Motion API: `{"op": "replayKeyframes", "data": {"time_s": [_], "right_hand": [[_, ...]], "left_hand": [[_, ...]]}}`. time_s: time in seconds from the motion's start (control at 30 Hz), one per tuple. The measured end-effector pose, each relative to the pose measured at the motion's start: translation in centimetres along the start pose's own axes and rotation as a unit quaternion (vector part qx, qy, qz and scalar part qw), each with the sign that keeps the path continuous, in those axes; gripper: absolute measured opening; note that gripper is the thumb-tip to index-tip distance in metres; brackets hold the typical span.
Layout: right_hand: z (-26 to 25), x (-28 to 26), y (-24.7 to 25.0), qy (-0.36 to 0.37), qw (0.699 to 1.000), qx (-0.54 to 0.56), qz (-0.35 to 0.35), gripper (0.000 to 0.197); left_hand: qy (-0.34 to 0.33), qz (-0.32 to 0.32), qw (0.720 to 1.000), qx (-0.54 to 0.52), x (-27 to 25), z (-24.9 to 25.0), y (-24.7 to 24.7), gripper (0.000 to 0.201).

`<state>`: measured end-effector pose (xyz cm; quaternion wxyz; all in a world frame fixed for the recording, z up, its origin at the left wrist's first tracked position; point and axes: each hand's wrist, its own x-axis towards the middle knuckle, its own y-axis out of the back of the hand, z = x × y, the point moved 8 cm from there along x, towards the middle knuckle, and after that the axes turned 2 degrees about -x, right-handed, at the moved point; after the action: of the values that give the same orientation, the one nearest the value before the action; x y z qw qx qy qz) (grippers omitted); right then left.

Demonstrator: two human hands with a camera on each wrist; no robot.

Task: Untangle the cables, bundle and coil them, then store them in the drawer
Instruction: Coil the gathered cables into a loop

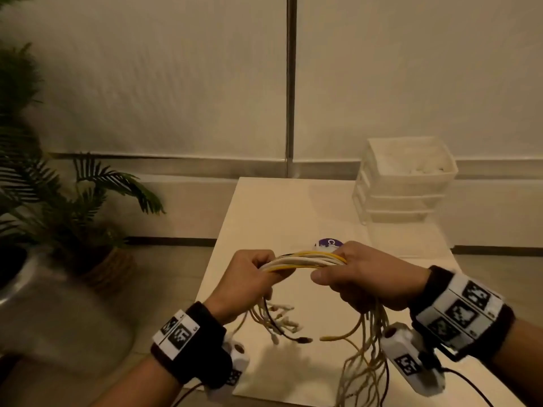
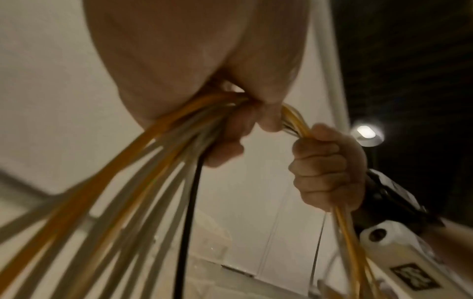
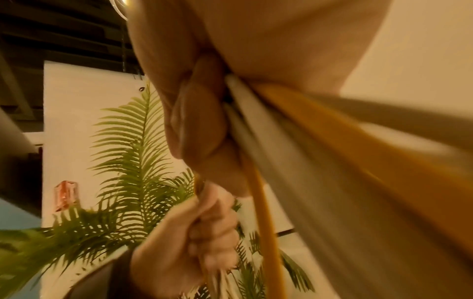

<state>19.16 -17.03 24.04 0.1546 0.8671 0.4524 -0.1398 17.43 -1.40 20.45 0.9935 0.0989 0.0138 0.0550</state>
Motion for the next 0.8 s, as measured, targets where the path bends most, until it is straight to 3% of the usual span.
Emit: {"op": "replayKeyframes", "data": {"time_s": [0.1,0.2,0.33,0.4,0.57,0.67,0.8], "right_hand": [[2.0,-0.6,-0.1,0.005,1.000,0.001,0.022,0.036],[4.5,0.1,-1.4,0.024,0.999,0.018,0.029,0.035],[10.0,0.8,-6.3,0.005,0.998,0.027,-0.054,0.036],[11.9,0.5,-7.3,-0.012,0.998,0.026,-0.052,0.032],[14.1,0.4,-9.2,-0.031,0.997,0.025,-0.066,0.037],[14.5,-0.7,-11.2,-0.041,0.992,0.081,-0.092,0.039],[13.5,-3.8,-9.5,-0.036,0.973,0.189,-0.127,0.048]], "left_hand": [[-0.045,-0.023,0.991,0.122,0.4,2.3,1.3,0.039],[-0.082,-0.031,0.959,0.270,0.1,4.4,0.9,0.039],[-0.070,-0.089,0.930,0.350,-1.2,4.7,-0.4,0.032],[-0.050,-0.112,0.916,0.382,-1.8,3.8,-0.3,0.028],[-0.045,-0.027,0.936,0.348,-2.4,6.1,3.0,0.025],[-0.051,-0.020,0.939,0.339,-2.6,6.8,3.7,0.023],[-0.002,0.009,0.970,0.243,-2.6,5.5,4.5,0.031]]}}
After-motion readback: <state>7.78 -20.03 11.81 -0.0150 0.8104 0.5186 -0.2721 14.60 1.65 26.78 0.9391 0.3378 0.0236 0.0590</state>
